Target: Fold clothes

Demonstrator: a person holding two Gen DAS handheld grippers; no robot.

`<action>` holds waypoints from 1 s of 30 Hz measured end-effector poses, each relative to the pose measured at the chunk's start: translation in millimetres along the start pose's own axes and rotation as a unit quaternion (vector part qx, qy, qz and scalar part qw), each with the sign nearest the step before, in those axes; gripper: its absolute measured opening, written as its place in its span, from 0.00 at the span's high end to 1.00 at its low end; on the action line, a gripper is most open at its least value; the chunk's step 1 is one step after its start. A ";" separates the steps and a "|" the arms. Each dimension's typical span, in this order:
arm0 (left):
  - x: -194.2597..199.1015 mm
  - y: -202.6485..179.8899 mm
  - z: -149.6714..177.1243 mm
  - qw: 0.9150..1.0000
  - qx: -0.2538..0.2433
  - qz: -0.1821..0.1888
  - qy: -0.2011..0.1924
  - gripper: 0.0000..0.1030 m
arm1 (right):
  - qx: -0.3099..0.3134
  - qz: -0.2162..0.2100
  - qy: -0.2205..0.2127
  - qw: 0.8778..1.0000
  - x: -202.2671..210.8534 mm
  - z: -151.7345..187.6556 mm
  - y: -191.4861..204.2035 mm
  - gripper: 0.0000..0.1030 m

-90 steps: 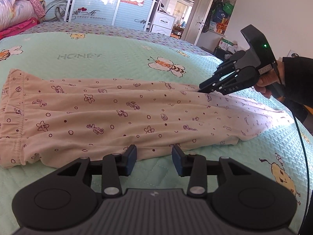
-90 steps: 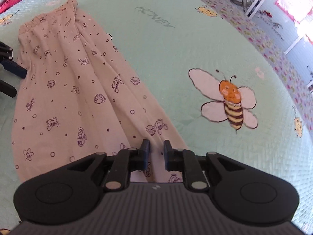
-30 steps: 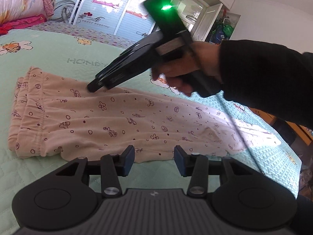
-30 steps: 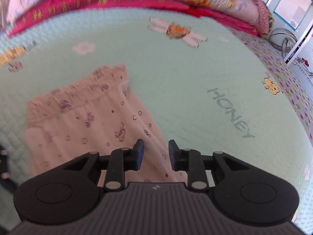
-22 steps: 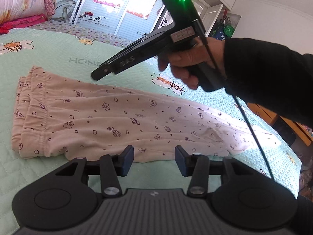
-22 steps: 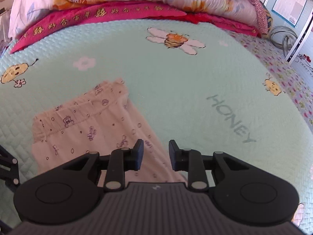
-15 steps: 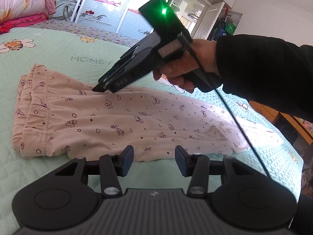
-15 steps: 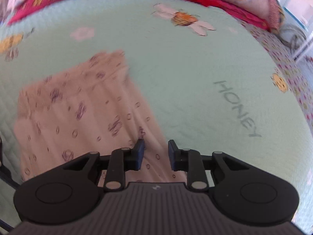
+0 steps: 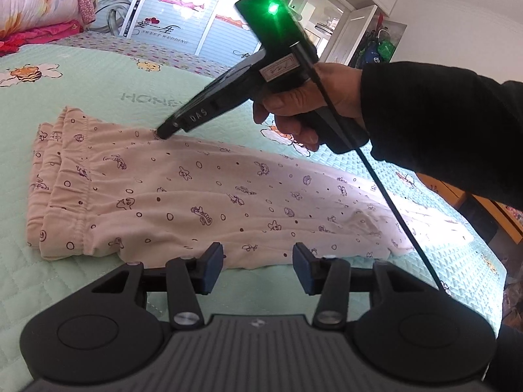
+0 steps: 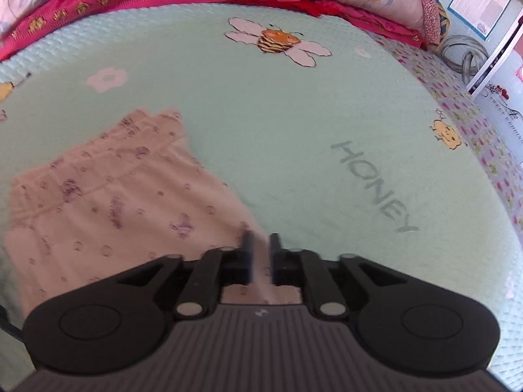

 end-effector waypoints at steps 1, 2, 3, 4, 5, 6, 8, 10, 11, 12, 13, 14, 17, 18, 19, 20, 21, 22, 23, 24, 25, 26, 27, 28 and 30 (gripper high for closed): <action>0.1 -0.1 -0.4 1.000 0.000 0.000 -0.001 0.51 | -0.009 -0.010 -0.016 1.000 4.9 -4.0 2.0 0.80; 0.2 -0.4 -0.7 1.000 0.001 -0.001 -0.002 0.51 | -0.015 -0.020 -0.028 0.999 8.7 -9.3 5.0 0.79; 0.7 -0.5 -1.1 1.000 0.001 0.000 -0.003 0.51 | -0.018 -0.029 -0.040 0.999 11.9 -14.9 8.6 0.78; 1.3 -0.3 -1.4 1.000 0.002 0.000 -0.005 0.51 | -0.014 -0.028 -0.048 0.998 12.2 -21.6 14.5 0.77; 1.8 0.0 -1.7 1.000 0.003 0.000 -0.007 0.51 | -0.012 -0.026 -0.051 0.998 10.2 -28.2 19.9 0.77; 2.4 0.3 -2.0 1.000 0.004 -0.001 -0.008 0.51 | -0.017 -0.027 -0.052 0.998 5.8 -34.2 24.8 0.77; 3.7 0.8 -2.5 1.000 0.006 -0.001 -0.012 0.51 | -0.032 -0.040 -0.044 0.998 -7.3 -43.1 34.6 0.77; 5.3 1.6 -3.4 1.000 0.007 0.001 -0.016 0.51 | -0.048 -0.061 -0.033 0.996 -19.3 -48.9 47.3 0.79; 5.8 1.9 -3.7 1.000 0.008 0.000 -0.017 0.51 | -0.050 -0.074 -0.033 0.995 -20.1 -52.7 55.8 0.80; 6.1 2.2 -4.0 1.000 0.008 -0.001 -0.017 0.51 | -0.042 -0.074 -0.042 0.995 -17.3 -56.0 64.1 0.79; 6.4 2.5 -4.3 1.000 0.008 -0.001 -0.018 0.51 | -0.031 -0.069 -0.054 0.996 -13.2 -59.4 70.5 0.79; 7.2 3.2 -4.5 1.000 0.009 -0.002 -0.019 0.51 | -0.027 -0.066 -0.065 0.995 -8.9 -61.9 74.2 0.79; 10.7 5.9 -6.8 1.000 0.014 -0.004 -0.027 0.51 | -0.039 -0.040 -0.085 0.995 7.3 -65.3 67.6 0.79; 12.3 6.7 -7.5 0.999 0.016 -0.004 -0.030 0.51 | -0.044 -0.036 -0.089 0.994 14.0 -64.1 64.1 0.79; 13.9 7.5 -8.2 0.999 0.017 -0.004 -0.032 0.51 | -0.052 -0.039 -0.089 0.994 19.0 -62.1 61.9 0.78; 15.6 8.4 -8.5 0.999 0.019 -0.005 -0.034 0.51 | -0.062 -0.047 -0.084 0.993 22.9 -59.0 59.5 0.78; 16.6 9.0 -7.9 0.999 0.019 -0.007 -0.034 0.51 | -0.074 -0.055 -0.075 0.993 25.2 -55.6 58.3 0.78; 17.5 9.6 -7.1 0.999 0.020 -0.009 -0.034 0.51 | -0.083 -0.062 -0.066 0.992 26.1 -53.2 58.3 0.78; 17.5 9.6 -6.0 0.999 0.019 -0.014 -0.032 0.51 | -0.088 -0.067 -0.060 0.992 26.0 -52.9 61.4 0.78; 17.0 9.1 -5.1 0.999 0.018 -0.018 -0.029 0.51 | -0.094 -0.071 -0.054 0.992 26.0 -52.6 64.5 0.76; 16.7 8.3 -4.8 0.999 0.015 -0.019 -0.027 0.51 | -0.098 -0.073 -0.049 0.991 25.6 -52.9 68.3 0.69; 16.5 7.5 -4.5 0.999 0.013 -0.020 -0.024 0.51 | -0.097 -0.062 -0.047 0.992 23.8 -55.7 74.4 0.66; 16.9 7.1 -3.8 1.000 0.011 -0.020 -0.022 0.51 | -0.097 -0.050 -0.044 0.993 22.0 -58.5 80.5 0.58; 17.5 6.8 -3.1 1.000 0.010 -0.019 -0.020 0.51 | -0.100 -0.036 -0.037 0.994 19.6 -61.6 86.0 0.51; 22.0 9.4 -0.7 1.000 0.011 -0.018 -0.015 0.51 | -0.106 -0.022 -0.016 0.994 14.4 -65.2 96.4 0.50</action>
Point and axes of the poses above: each gripper's, at about its wrist camera, not at the fingertips, and x roughly against the way its jaws point, y to its left, z to its underside, the point moved 3 cm from there along -x, roughly the way its jaws point, and after that the axes turned 10 degrees about z, right-handed, at the moved point
